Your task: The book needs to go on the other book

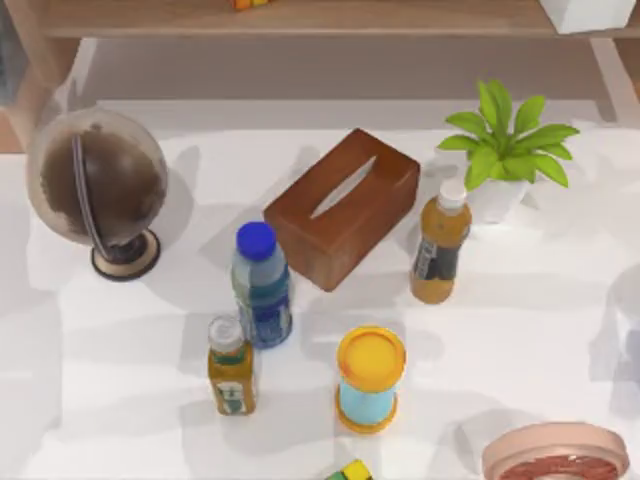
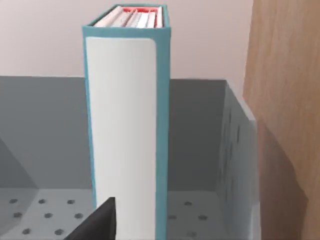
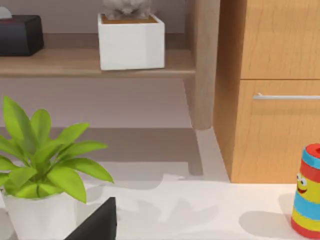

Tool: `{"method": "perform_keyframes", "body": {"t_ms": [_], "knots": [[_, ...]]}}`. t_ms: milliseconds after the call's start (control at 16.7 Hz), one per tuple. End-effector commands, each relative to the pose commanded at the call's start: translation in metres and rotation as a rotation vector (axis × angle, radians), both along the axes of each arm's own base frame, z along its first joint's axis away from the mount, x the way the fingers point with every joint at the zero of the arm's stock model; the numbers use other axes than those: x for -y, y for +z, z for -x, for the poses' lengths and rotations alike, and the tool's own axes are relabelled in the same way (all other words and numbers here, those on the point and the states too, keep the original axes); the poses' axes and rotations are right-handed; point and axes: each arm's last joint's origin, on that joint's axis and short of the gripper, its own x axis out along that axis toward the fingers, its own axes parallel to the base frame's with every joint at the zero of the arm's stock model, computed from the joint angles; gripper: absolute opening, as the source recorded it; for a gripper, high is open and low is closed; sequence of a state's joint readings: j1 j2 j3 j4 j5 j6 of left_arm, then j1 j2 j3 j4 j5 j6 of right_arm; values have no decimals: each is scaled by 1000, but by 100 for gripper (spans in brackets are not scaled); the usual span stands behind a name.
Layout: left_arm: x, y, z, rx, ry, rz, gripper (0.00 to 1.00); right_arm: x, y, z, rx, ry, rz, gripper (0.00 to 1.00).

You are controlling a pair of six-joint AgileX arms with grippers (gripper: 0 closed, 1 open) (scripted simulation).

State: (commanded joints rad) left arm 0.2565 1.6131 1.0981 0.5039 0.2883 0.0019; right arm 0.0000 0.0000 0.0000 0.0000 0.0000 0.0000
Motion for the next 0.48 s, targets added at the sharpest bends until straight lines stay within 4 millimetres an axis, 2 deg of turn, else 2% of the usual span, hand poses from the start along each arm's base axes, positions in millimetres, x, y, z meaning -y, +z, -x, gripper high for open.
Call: {"method": "perform_keyframes", "body": {"t_ms": [120,240,480], "knots": [[-17,-18,-30,-8,0,2,100,0,0,0,0,0,0,100],[-31,-33,-52,-9,-1,2,100,0,0,0,0,0,0,100],[-45,-46,-71,2,-2,-2,100,0,0,0,0,0,0,100]]}}
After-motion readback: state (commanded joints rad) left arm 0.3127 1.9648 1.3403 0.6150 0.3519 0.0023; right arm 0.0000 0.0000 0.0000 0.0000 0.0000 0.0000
